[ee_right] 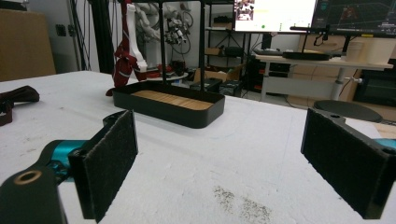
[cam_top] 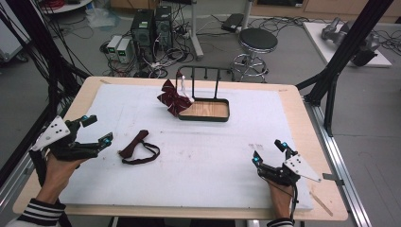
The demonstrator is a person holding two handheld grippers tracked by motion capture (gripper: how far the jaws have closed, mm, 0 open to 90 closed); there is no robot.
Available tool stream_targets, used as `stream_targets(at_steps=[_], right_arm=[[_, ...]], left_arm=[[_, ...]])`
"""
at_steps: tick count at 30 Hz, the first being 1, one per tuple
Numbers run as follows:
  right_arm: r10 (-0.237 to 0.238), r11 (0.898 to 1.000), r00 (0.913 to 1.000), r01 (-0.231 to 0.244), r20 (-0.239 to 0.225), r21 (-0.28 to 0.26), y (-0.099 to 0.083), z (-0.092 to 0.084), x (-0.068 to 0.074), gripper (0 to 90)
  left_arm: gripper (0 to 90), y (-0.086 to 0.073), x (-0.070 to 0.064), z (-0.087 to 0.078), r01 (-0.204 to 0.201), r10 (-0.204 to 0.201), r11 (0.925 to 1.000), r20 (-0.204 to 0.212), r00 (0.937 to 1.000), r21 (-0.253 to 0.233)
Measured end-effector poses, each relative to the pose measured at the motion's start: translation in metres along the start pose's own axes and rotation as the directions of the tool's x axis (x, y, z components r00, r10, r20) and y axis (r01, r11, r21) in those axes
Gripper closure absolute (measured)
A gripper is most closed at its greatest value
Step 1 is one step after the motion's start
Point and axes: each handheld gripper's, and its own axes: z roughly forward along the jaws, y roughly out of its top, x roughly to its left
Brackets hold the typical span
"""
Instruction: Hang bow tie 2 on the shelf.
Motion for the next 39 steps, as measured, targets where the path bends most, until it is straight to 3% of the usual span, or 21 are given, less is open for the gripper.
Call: stream_targets(at_steps=[9,15,17,18,21,25,28,31,39], right_arm=[[0.013,1.000,0.9999,-0.013,0.001,0.005,0.000,-0.001,0.000,10.3],[0.007,1.000,1.0000,-0.007,0.001,0.002,0.000,0.000,0.000,10.3],[0.006,1.000,1.0000,-0.006,0.000,0.002,0.000,0.000,0.000,10.3],[0.007,1.000,1.0000,-0.007,0.000,0.002,0.000,0.000,0.000,10.3],[0.007,1.000,1.0000,-0.007,0.000,0.002,0.000,0.000,0.000,10.3],[0.007,1.000,1.0000,-0.007,0.000,0.001,0.000,0.000,0.000,10.3],[0.007,1.000,1.0000,-0.007,-0.001,0.001,0.000,0.000,0.000,10.2],[0.006,1.000,1.0000,-0.006,-0.001,0.001,0.000,0.000,0.000,10.3],[0.018,1.000,0.9998,-0.018,-0.005,0.003,0.000,-0.001,0.000,10.3]], left_arm=[[14.9,0.004,0.000,0.003,-0.014,0.011,0.9935,0.028,0.9996,0.113],[14.9,0.008,0.001,0.011,-0.025,0.015,0.9733,0.048,0.9988,0.228],[14.9,0.007,0.002,0.014,-0.009,-0.002,0.9664,0.044,0.9990,0.257],[14.9,0.007,0.003,0.016,0.003,-0.019,0.9618,0.055,0.9983,0.274],[14.9,0.006,0.004,0.021,0.017,-0.047,0.9371,0.078,0.9959,0.349],[14.9,0.003,0.004,0.029,0.012,-0.051,0.9189,0.088,0.9948,0.394],[14.9,-0.001,0.003,0.035,0.008,-0.054,0.8981,0.092,0.9943,0.440],[15.0,-0.004,0.004,0.041,0.010,-0.059,0.8819,0.089,0.9942,0.471],[15.7,-0.011,0.001,0.062,0.001,-0.064,0.8196,0.089,0.9940,0.573]])
